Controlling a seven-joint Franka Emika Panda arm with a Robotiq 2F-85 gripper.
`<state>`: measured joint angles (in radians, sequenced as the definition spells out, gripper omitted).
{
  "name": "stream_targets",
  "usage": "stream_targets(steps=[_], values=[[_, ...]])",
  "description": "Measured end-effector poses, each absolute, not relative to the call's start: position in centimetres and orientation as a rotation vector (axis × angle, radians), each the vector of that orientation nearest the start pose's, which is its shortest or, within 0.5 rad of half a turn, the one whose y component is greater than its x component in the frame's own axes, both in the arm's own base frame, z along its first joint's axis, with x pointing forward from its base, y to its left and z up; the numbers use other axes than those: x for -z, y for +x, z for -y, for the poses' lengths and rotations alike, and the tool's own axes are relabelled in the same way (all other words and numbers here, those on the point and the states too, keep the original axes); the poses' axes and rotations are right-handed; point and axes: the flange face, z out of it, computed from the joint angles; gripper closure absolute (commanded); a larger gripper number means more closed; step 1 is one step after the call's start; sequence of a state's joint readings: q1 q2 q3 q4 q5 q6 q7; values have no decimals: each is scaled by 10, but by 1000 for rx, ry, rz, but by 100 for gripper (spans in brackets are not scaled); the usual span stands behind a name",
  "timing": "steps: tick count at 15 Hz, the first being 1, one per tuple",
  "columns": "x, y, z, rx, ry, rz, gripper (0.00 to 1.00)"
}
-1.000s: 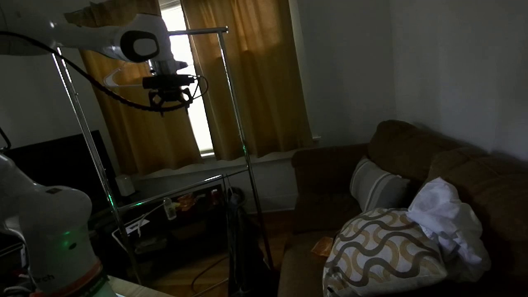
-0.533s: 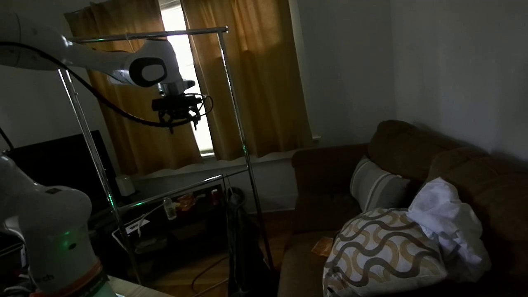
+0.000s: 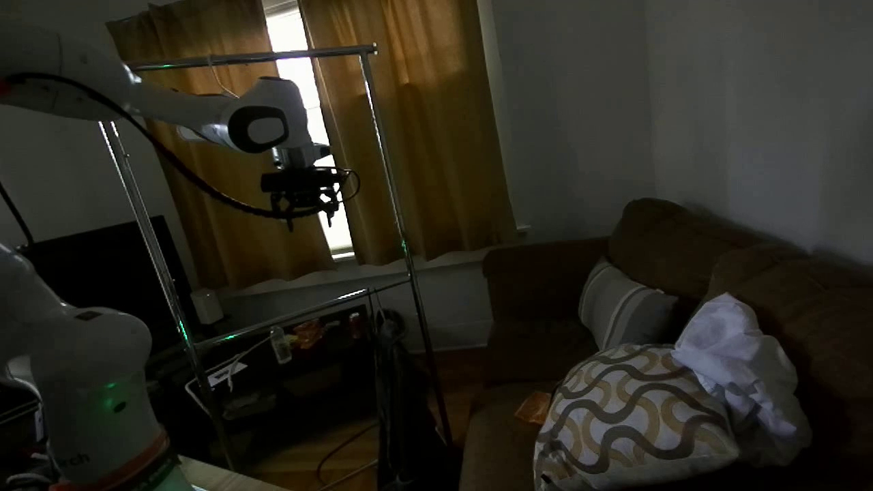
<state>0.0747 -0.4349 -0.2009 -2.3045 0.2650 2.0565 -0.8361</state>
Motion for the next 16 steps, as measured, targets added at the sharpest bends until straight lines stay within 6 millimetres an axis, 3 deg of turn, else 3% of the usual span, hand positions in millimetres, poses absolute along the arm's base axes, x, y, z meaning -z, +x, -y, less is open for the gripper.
stream_targets(steps=[6,11,16], values=[[-422,476,50,180,-2714,799,0],[-338,507,39,202,-2711,802,0],[-269,531,29,242,-2681,838,0]])
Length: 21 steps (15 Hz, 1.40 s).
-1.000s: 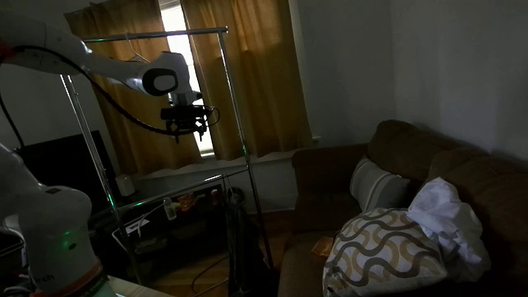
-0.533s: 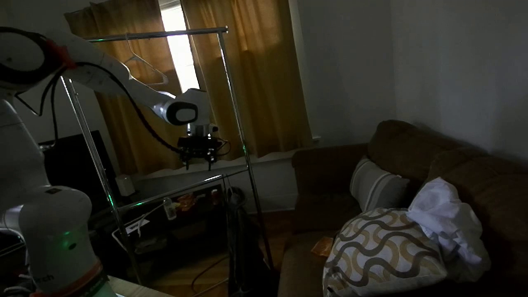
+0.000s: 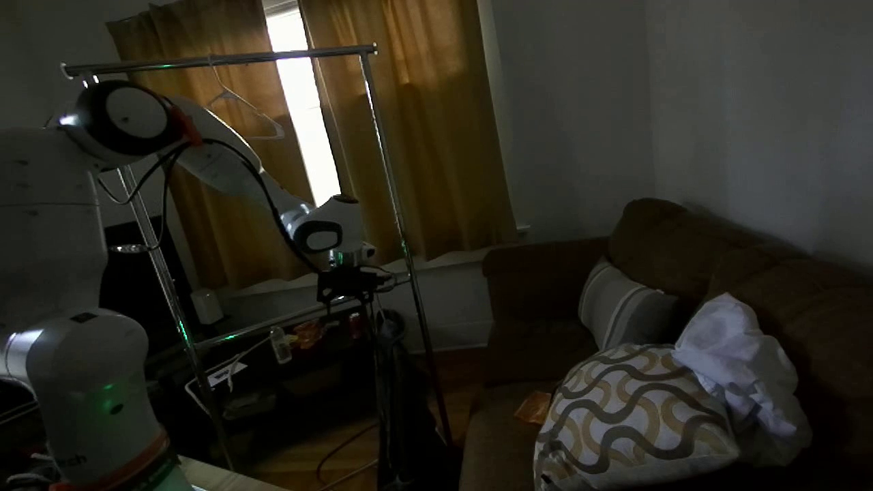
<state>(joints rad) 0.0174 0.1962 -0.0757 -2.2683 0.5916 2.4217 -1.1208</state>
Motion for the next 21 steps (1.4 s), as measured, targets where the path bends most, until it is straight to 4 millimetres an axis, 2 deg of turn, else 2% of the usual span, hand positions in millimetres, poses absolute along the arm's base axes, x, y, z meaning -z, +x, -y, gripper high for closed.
stream_targets(steps=[3,6,9,14,21], values=[[-253,542,35,230,-2676,833,0],[-255,545,36,238,-2677,833,0],[-251,552,26,258,-2660,874,0],[-219,575,7,391,-2623,1048,0],[-182,608,-10,586,-2490,1165,0]])
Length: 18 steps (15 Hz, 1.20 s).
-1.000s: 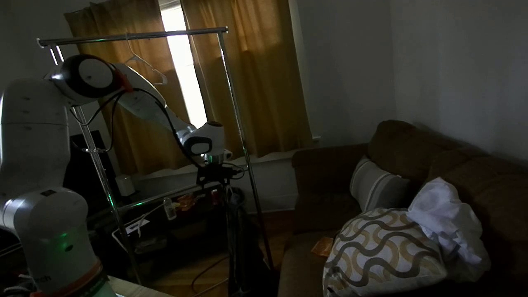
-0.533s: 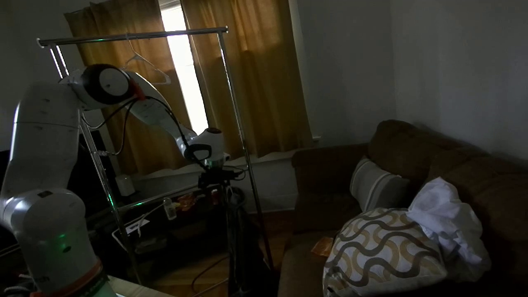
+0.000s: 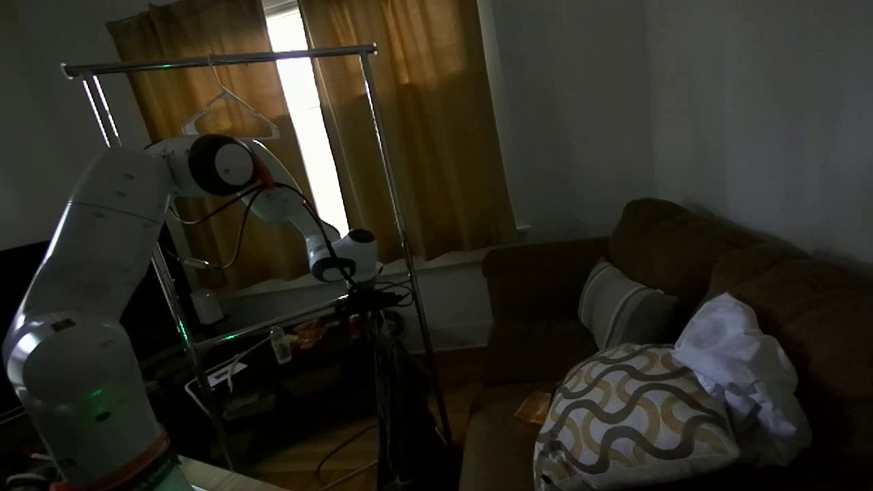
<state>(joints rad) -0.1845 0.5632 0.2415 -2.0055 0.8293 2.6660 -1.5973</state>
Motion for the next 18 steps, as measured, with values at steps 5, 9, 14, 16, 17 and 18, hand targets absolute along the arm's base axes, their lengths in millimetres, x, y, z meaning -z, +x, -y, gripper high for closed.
stream_targets(steps=[5,9,14,16,17,18], values=[[-160,626,-13,628,-2448,1192,0],[-143,639,-20,659,-2418,1194,10],[-129,653,-27,688,-2386,1215,58],[-125,657,-30,698,-2375,1223,73],[-123,659,-31,702,-2370,1227,82],[-121,661,-32,708,-2366,1232,89]])
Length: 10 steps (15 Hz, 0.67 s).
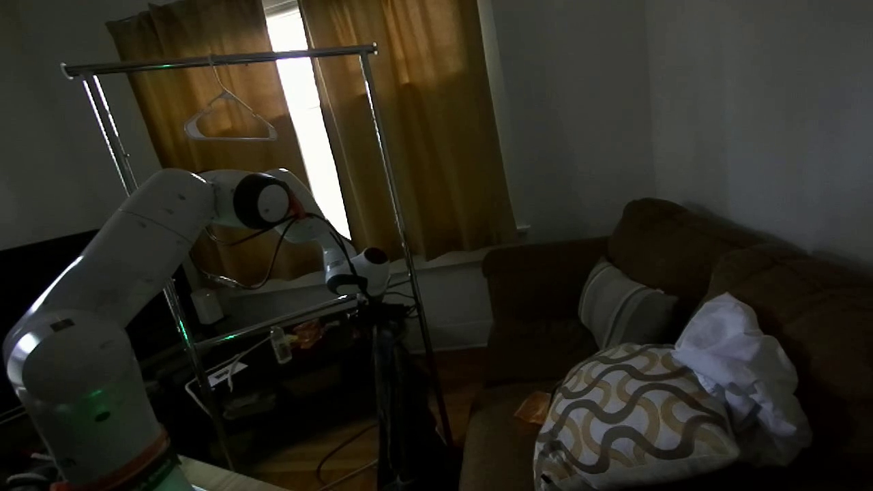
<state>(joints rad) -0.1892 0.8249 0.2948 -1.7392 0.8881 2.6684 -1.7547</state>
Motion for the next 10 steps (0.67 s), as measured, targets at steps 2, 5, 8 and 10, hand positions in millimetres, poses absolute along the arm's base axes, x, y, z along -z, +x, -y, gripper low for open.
stream_targets(steps=[2,5,8,10], values=[[-119,663,-34,717,-2356,1242,100],[-118,666,-34,729,-2346,1255,98],[-118,668,-34,743,-2337,1273,98],[-120,669,-33,751,-2331,1283,98]])
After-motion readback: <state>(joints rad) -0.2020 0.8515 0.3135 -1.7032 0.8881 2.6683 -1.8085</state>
